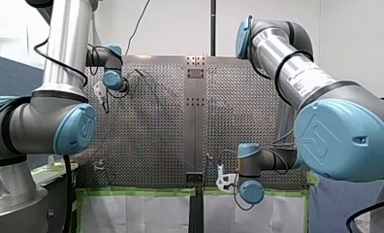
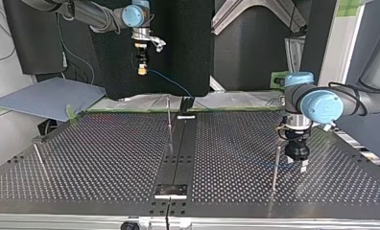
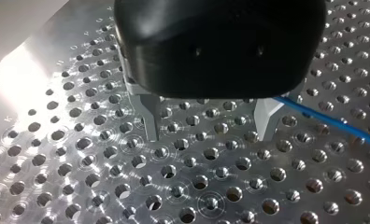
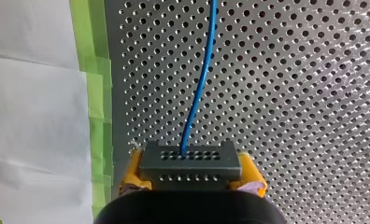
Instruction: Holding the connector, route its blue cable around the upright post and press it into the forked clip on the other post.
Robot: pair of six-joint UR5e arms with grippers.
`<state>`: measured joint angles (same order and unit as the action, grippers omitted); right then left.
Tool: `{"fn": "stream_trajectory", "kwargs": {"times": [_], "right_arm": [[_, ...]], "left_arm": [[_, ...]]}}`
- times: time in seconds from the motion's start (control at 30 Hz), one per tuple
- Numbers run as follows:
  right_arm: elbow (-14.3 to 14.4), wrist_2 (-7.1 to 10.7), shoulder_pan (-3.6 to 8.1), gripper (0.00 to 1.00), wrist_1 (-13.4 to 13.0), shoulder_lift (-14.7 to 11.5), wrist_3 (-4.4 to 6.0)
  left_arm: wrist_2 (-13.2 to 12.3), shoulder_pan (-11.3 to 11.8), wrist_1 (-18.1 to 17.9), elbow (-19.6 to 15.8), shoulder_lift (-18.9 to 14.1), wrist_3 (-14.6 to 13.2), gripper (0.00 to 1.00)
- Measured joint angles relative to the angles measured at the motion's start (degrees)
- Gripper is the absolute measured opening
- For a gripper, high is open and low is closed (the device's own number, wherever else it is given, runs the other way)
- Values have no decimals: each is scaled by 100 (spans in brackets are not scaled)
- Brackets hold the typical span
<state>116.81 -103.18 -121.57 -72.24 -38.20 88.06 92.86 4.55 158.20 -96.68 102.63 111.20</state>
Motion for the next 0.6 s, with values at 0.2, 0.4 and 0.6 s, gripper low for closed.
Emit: {"fn": "stream_trajectory", "kwargs": {"times": [0.2, 0.4, 0.6], "right_arm": [[1, 138, 46, 0, -33, -8, 30], [0, 402, 161, 0, -73, -9, 44], [0, 709, 315, 0, -140, -9, 46]], "left_arm": [[73, 1, 44, 1, -2, -13, 100], [105, 3, 101, 2, -2, -31, 100], [141, 2, 140, 2, -2, -59, 100]]}}
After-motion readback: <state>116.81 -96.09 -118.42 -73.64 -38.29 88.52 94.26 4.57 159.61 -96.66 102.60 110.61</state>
